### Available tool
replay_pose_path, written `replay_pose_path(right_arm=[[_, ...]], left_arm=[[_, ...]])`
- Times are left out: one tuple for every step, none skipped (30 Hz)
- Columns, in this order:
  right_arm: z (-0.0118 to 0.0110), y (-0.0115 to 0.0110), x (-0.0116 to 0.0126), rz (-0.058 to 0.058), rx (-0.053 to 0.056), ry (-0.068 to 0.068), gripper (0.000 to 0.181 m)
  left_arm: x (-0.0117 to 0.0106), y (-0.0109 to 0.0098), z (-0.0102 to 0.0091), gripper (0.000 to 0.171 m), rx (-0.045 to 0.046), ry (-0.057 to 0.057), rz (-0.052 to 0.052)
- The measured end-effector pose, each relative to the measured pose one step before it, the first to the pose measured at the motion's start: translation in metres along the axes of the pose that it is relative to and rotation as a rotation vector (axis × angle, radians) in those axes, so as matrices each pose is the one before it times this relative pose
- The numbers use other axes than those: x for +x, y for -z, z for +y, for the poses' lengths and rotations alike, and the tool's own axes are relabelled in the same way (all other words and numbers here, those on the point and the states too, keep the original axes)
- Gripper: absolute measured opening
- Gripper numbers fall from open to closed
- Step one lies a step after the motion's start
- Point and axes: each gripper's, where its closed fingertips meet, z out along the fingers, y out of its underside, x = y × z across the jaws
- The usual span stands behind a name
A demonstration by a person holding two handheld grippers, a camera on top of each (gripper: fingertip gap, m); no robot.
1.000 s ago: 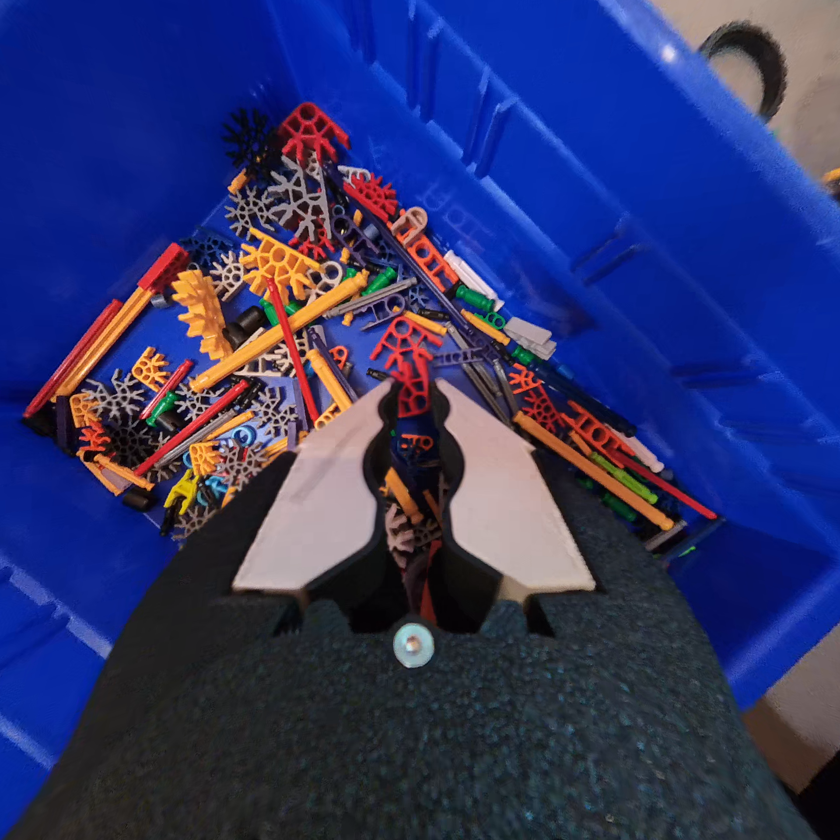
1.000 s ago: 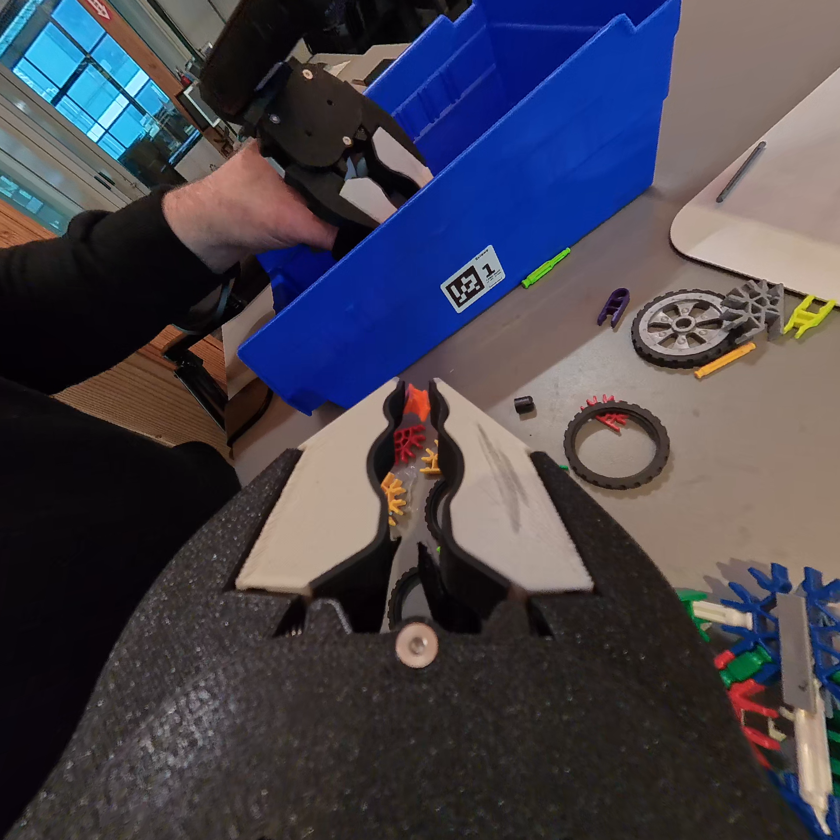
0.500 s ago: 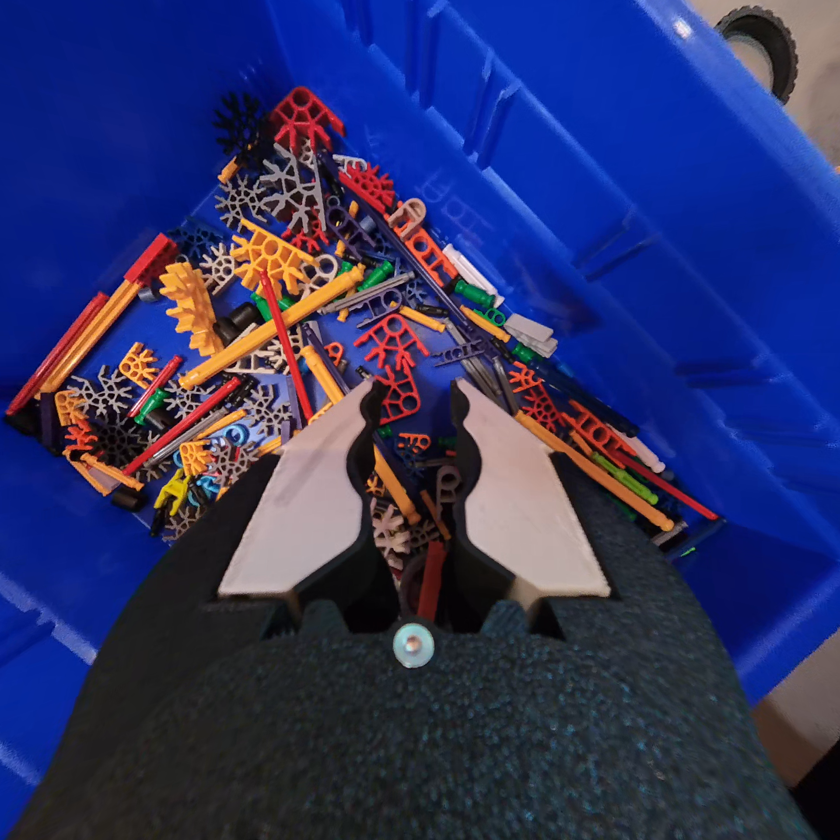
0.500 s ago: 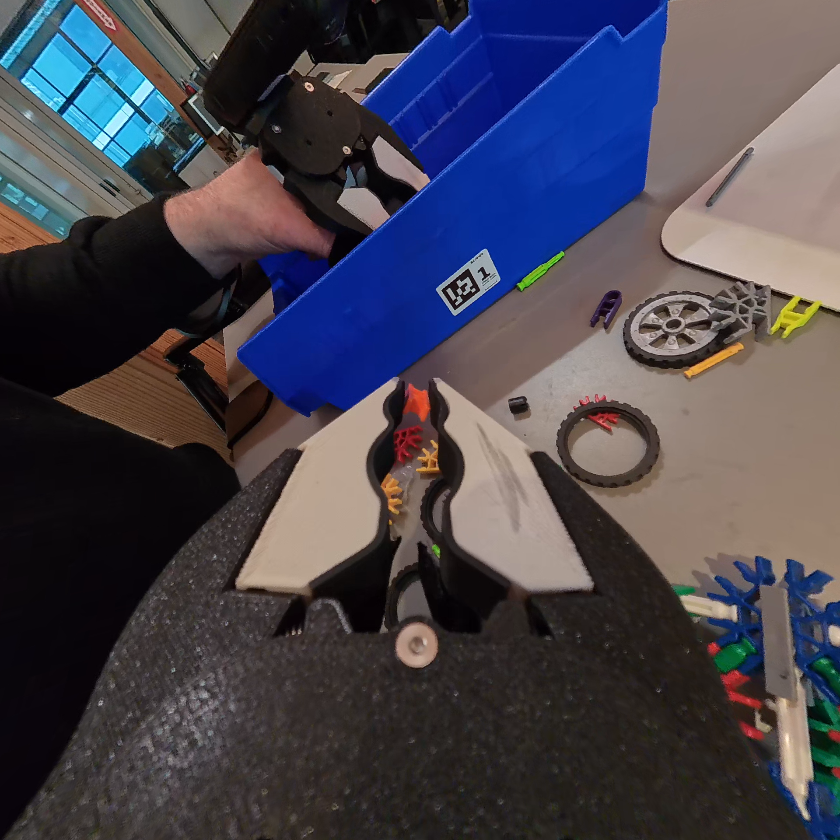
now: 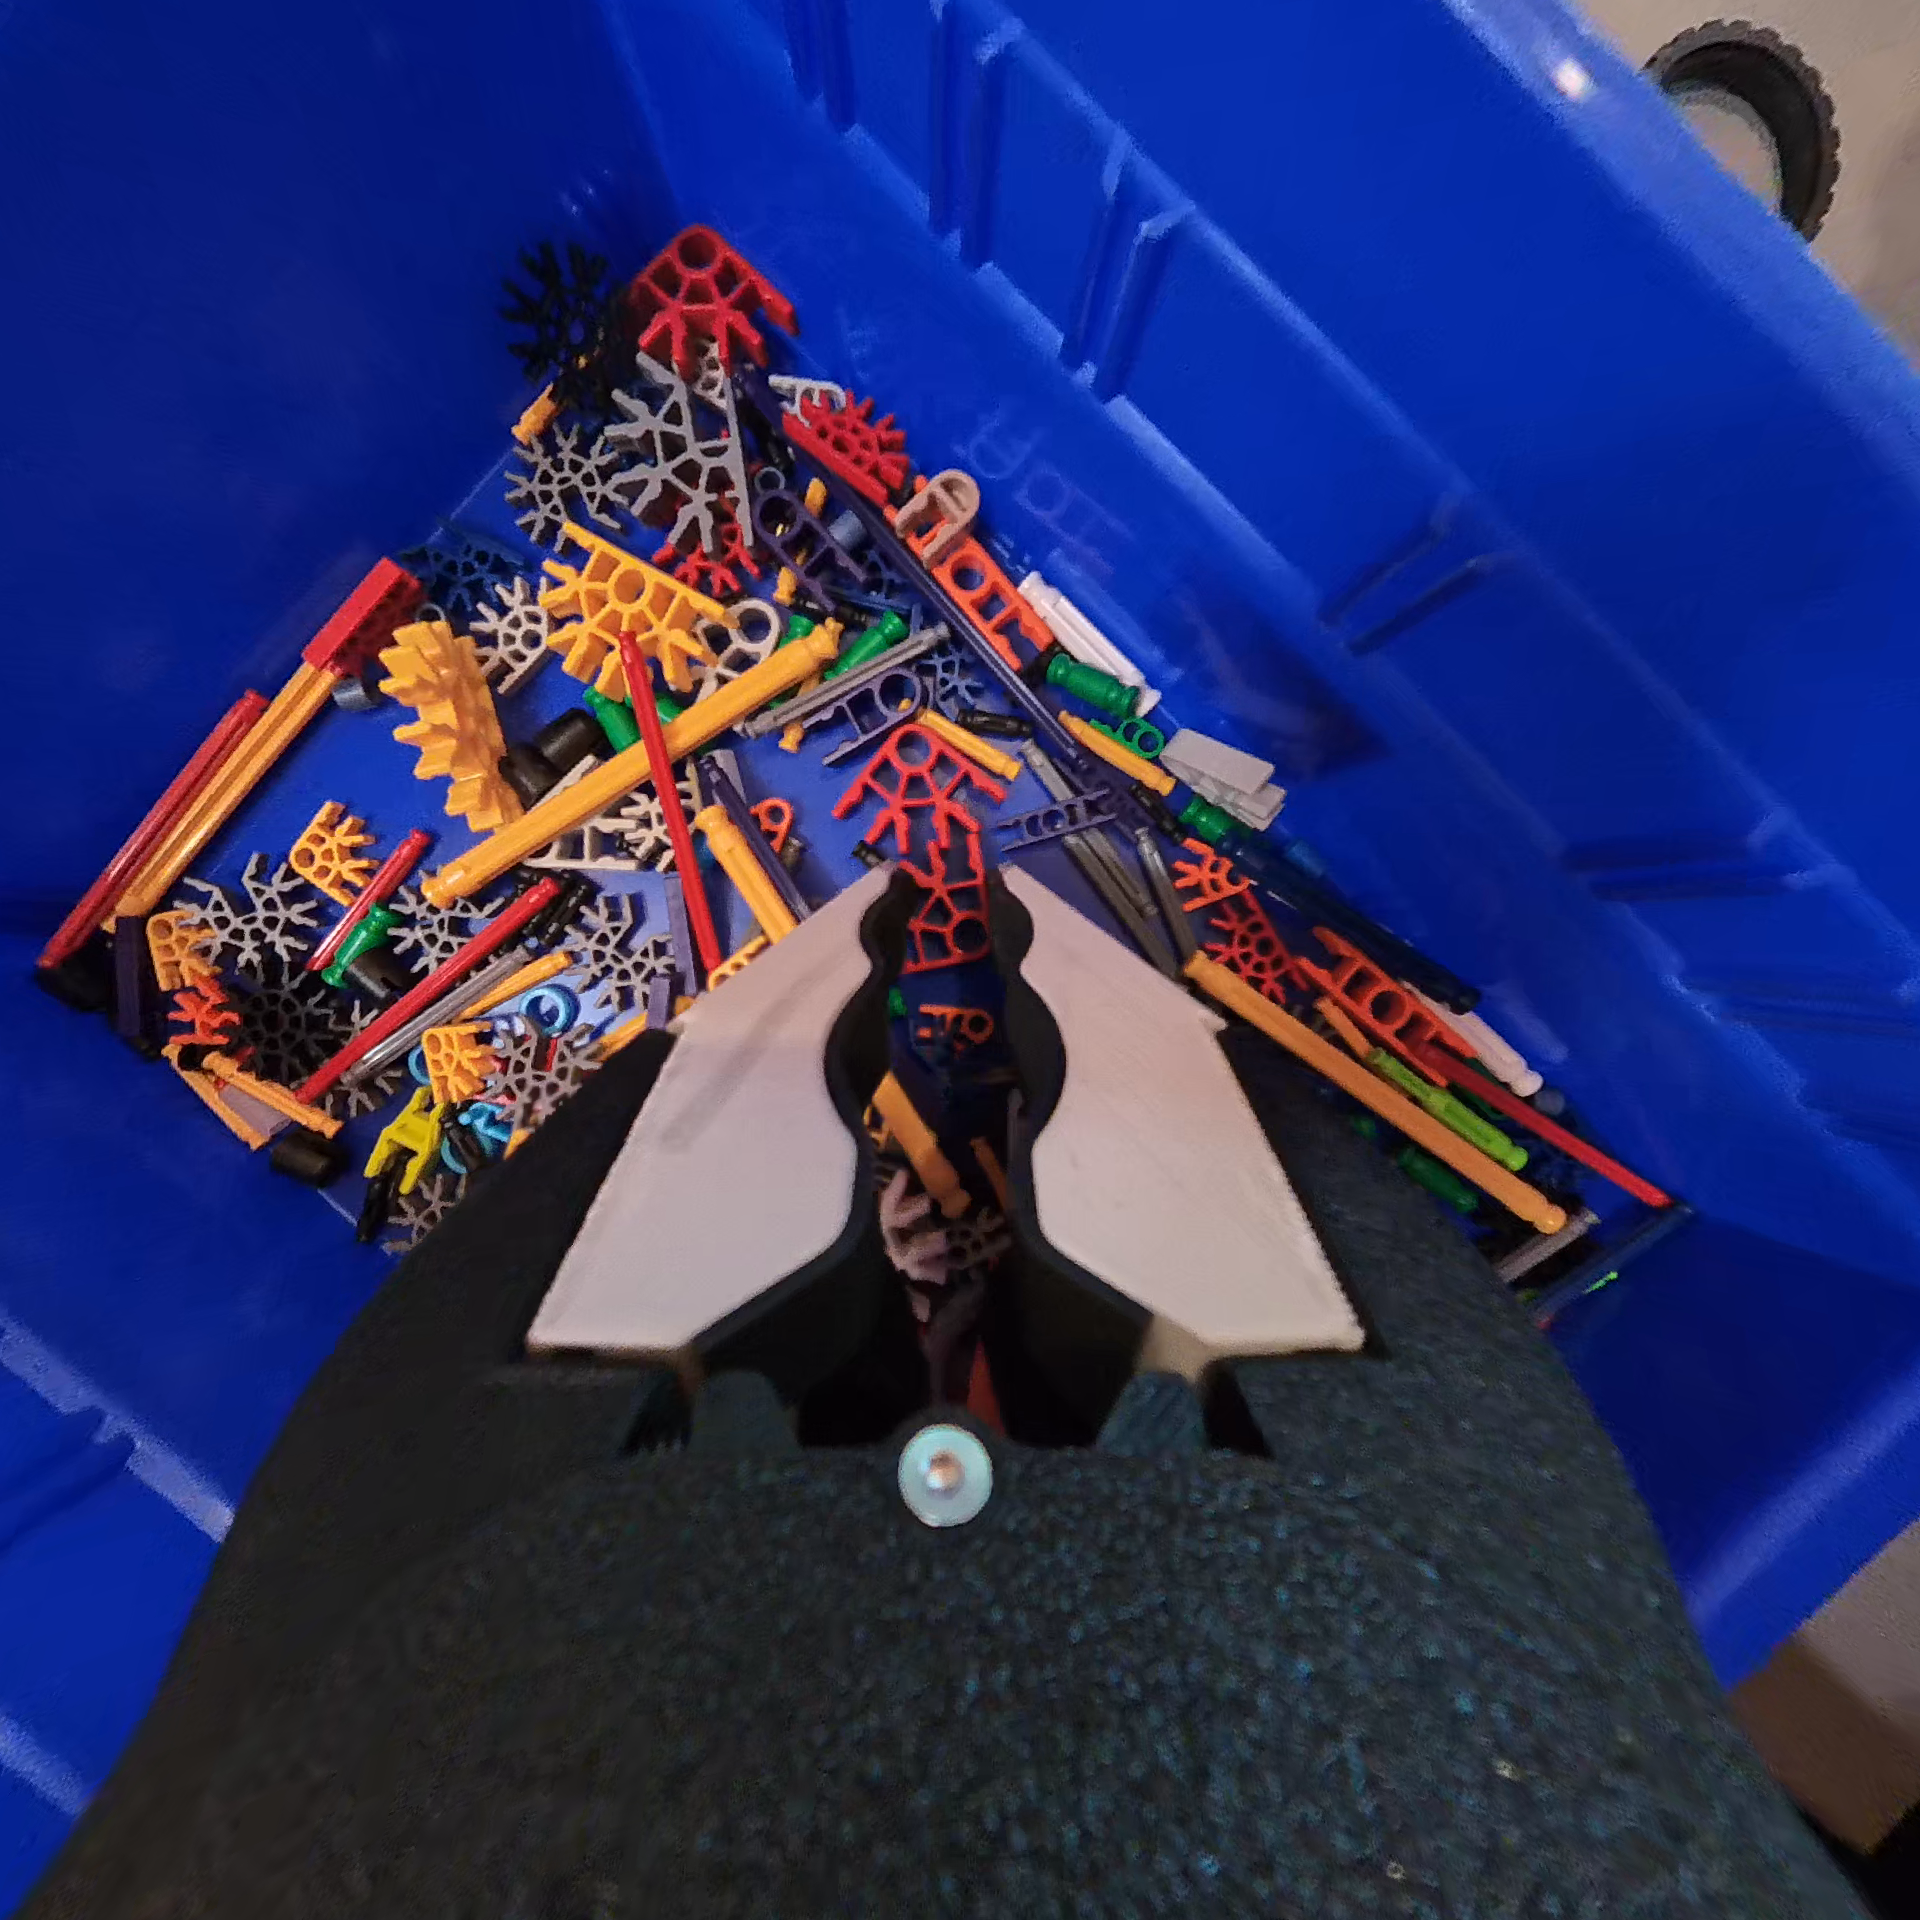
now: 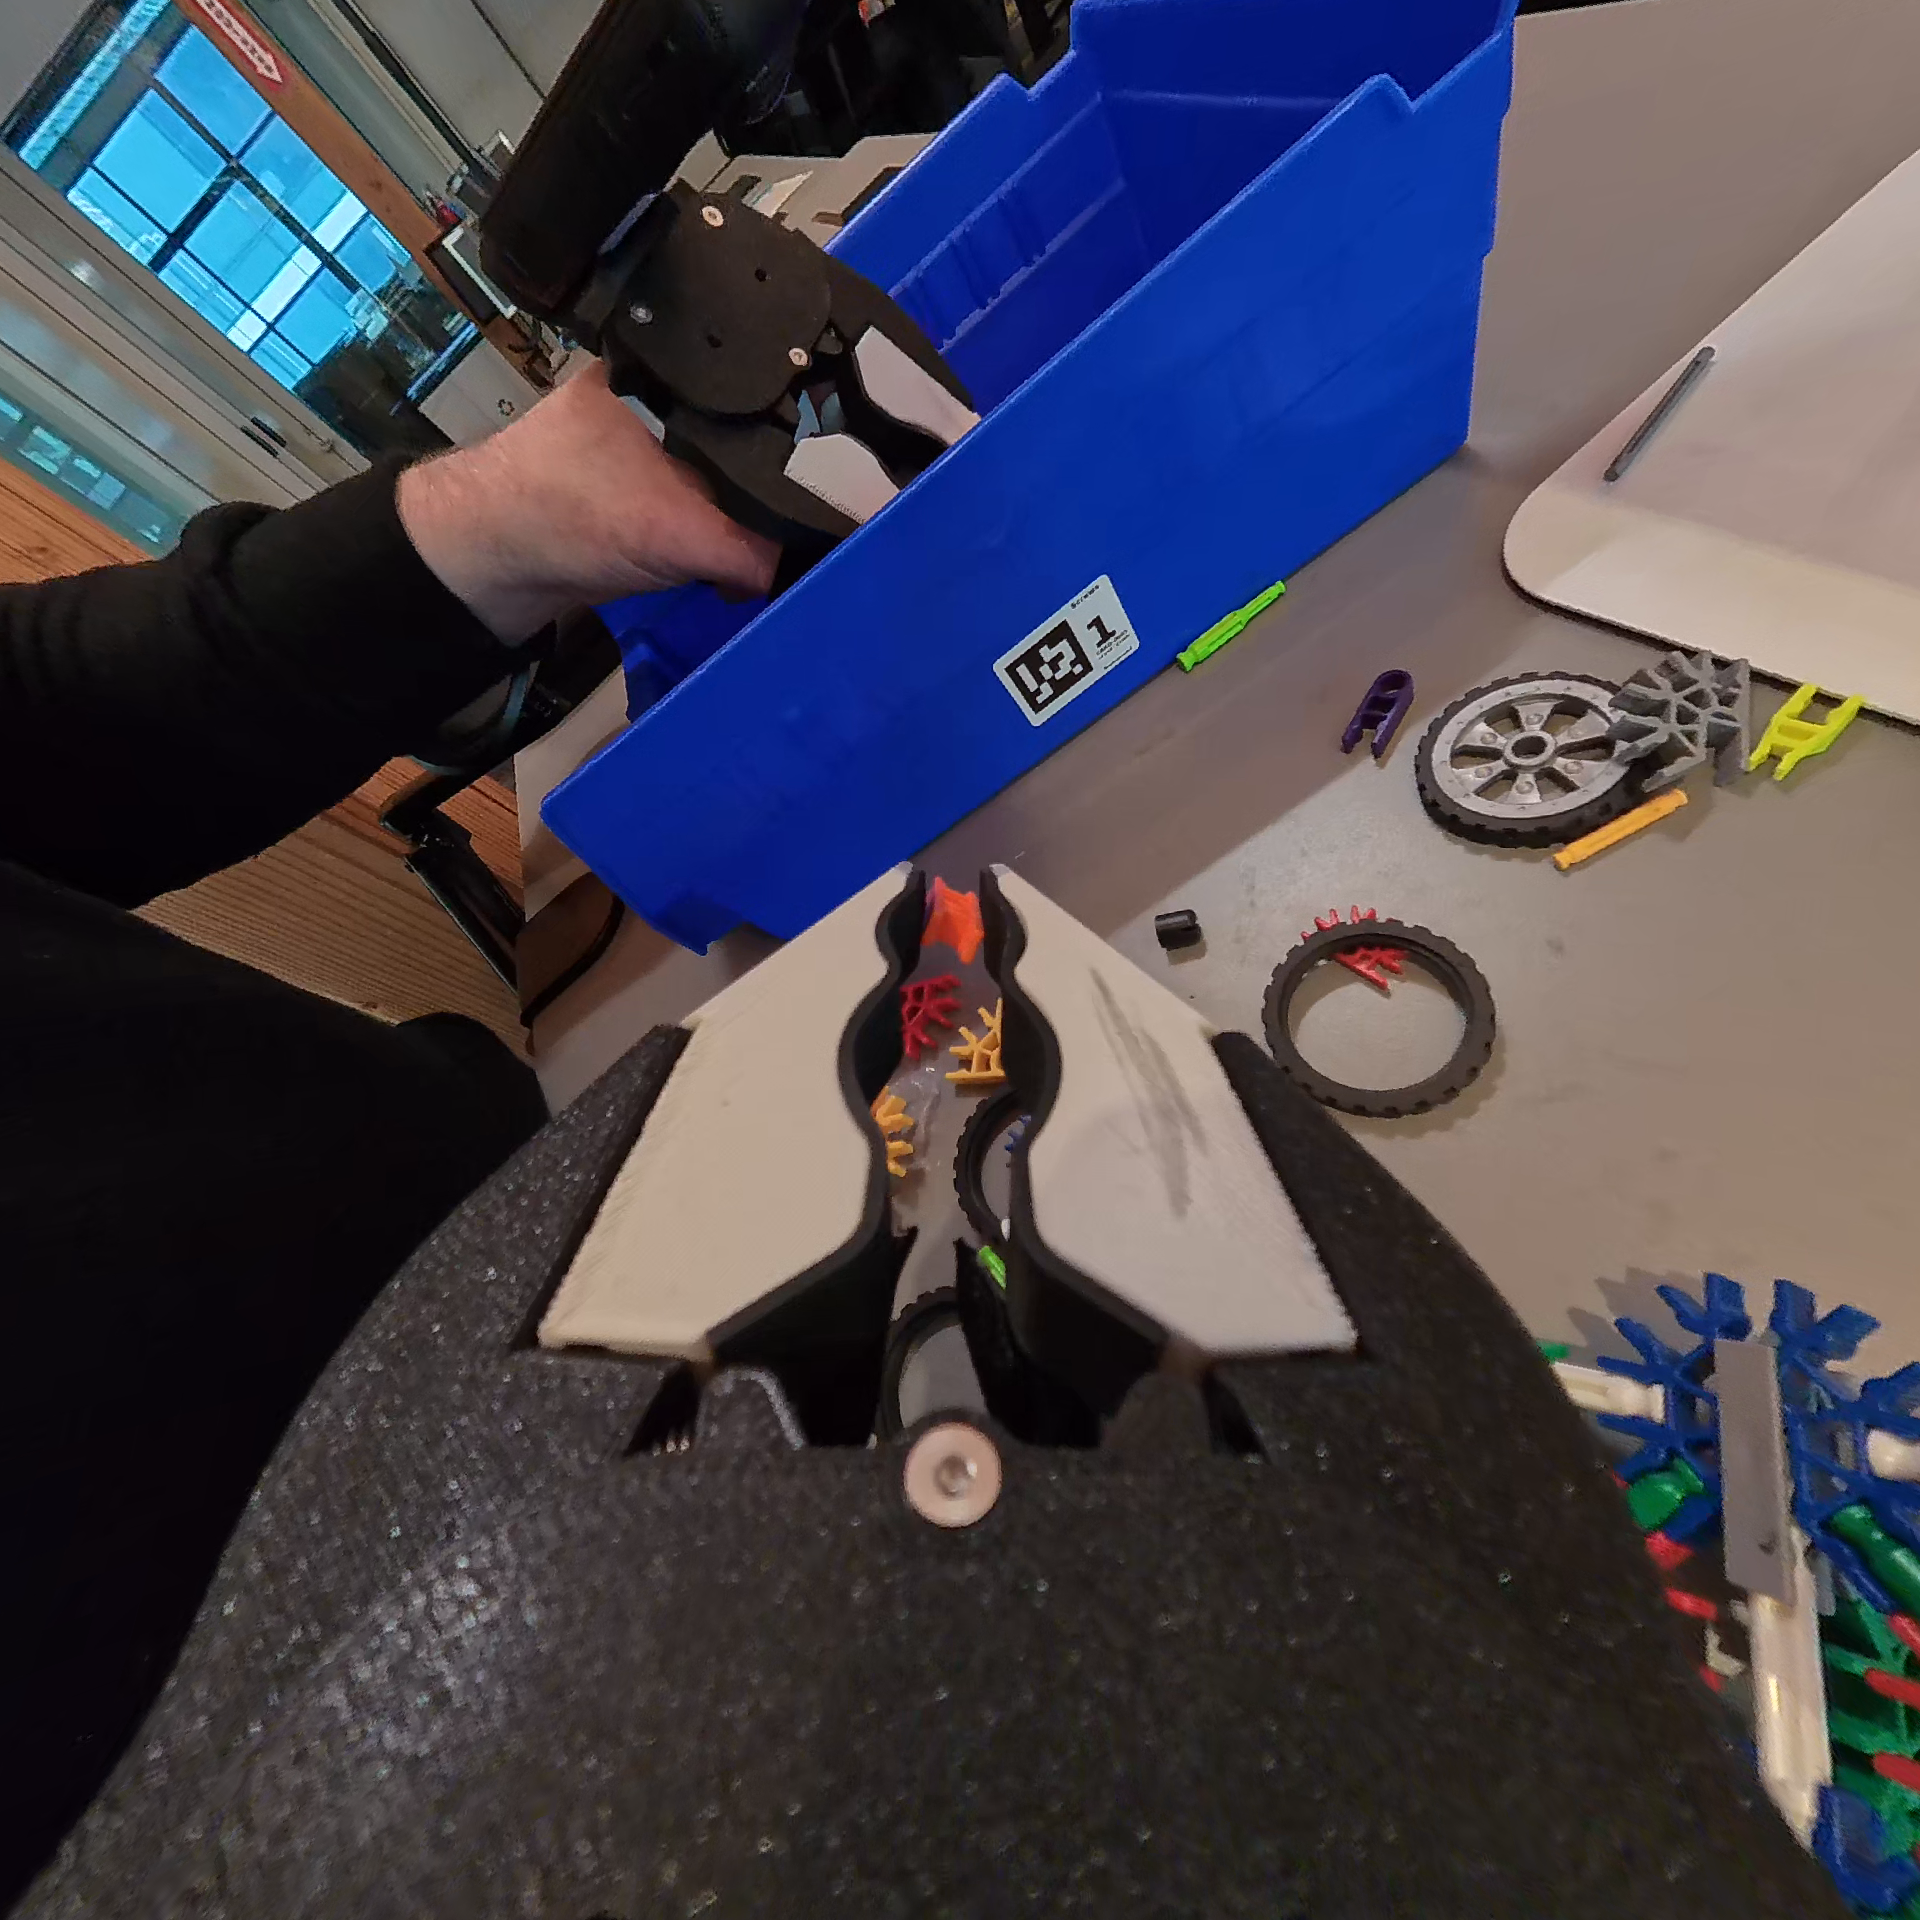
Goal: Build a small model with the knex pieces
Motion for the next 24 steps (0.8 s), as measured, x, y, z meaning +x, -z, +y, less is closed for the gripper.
replay_pose_path(right_arm=[[-0.00018,0.00022,0.00002,0.0001,0.0005,0.0004,0.010],[-0.00013,0.00025,0.00006,0.0005,0.0001,0.0004,0.010],[-0.00009,0.00011,0.00005,0.0004,0.0002,0.0001,0.010],[0.00001,0.00006,-0.00018,0.0001,0.0003,0.0001,0.010],[0.00004,0.00022,-0.00025,0.0000,0.0000,0.0006,0.010],[0.00017,0.00005,-0.00020,0.0005,-0.0006,0.0008,0.010],[0.00026,0.00016,-0.00021,0.0006,-0.0007,0.0010,0.010],[0.00026,0.00024,-0.00019,0.0006,-0.0006,0.0007,0.010],[0.00018,0.00036,-0.00019,0.0010,-0.0005,0.0002,0.010],[0.00030,0.00041,-0.00021,0.0013,-0.0008,0.0003,0.010],[0.00048,0.00033,-0.00025,0.0016,-0.0020,0.0014,0.010],[0.00092,0.00005,-0.00028,0.0024,-0.0038,0.0023,0.010],[0.00169,-0.00041,0.00017,0.0043,-0.0071,0.0022,0.010],[0.00236,-0.00082,0.00014,0.0058,-0.0095,0.0044,0.010],[0.00239,-0.00120,0.00009,0.0062,-0.0103,0.0069,0.010],[0.00270,-0.00158,-0.00007,0.0062,-0.0124,0.0063,0.010],[0.00241,-0.00183,-0.00005,0.0066,-0.0133,0.0073,0.010],[0.00204,-0.00205,-0.00005,0.0076,-0.0123,0.0096,0.010],[0.00156,-0.00200,0.00006,0.0088,-0.0113,0.0100,0.010],[0.00123,-0.00203,0.00021,0.0093,-0.0099,0.0088,0.010],[0.00089,-0.00185,0.00010,0.0079,-0.0084,0.0068,0.010],[0.00054,-0.00169,0.00011,0.0064,-0.0064,0.0044,0.011],[-0.00003,-0.00120,0.00001,0.0061,-0.0032,0.0027,0.011],[-0.00082,-0.00052,0.00003,0.0069,0.0013,0.0014,0.015]], left_arm=[[0.00049,0.00003,0.00005,0.013,0.00034,-0.0036,-0.0034],[0.00073,0.00010,0.00019,0.012,-0.00075,-0.0044,-0.0023],[0.00032,0.00020,0.00015,0.011,-0.00083,-0.0059,-0.0044],[0.00032,0.00036,0.00043,0.010,-0.00197,-0.0051,-0.0040],[0.00040,0.00024,0.00040,0.010,-0.00045,-0.0037,-0.0031],[0.00027,0.00022,0.00036,0.010,0.00050,-0.0018,-0.0026],[0.00037,0.00027,0.00044,0.011,0.00142,0.0010,-0.0009],[0.00053,0.00041,0.00050,0.010,0.00069,0.0008,0.0004],[0.00037,0.00057,0.00079,0.010,-0.00161,-0.0012,-0.0018],[0.00032,0.00103,0.00055,0.010,-0.00062,-0.0048,-0.0039],[0.00028,0.00156,-0.00049,0.010,0.00595,-0.0069,-0.0062],[0.00076,0.00198,-0.00083,0.010,0.00733,-0.0044,-0.0039],[0.00062,0.00192,-0.00072,0.010,0.00655,-0.0027,-0.0032],[0.00045,0.00219,-0.00095,0.010,0.00802,-0.0053,-0.0056],[-0.00009,0.00211,-0.00075,0.010,0.00745,-0.0079,-0.0087],[-0.00017,0.00196,-0.00061,0.010,0.00519,-0.0085,-0.0087],[-0.00019,0.00170,-0.00048,0.009,0.00499,-0.0079,-0.0076],[-0.00038,0.00180,-0.00095,0.010,0.00724,-0.0066,-0.0083],[-0.00019,0.00183,-0.00108,0.010,0.00854,-0.0033,-0.0050],[0.00032,0.00194,-0.00130,0.010,0.00937,-0.0017,-0.0009],[-0.00009,0.00168,-0.00088,0.009,0.00705,-0.0025,-0.0026],[-0.00066,0.00186,-0.00106,0.009,0.00714,-0.0050,-0.0072],[-0.00014,0.00181,-0.00089,0.010,0.00646,-0.0031,-0.0025],[-0.00005,0.00196,-0.00091,0.010,0.00476,-0.0009,-0.0010]])
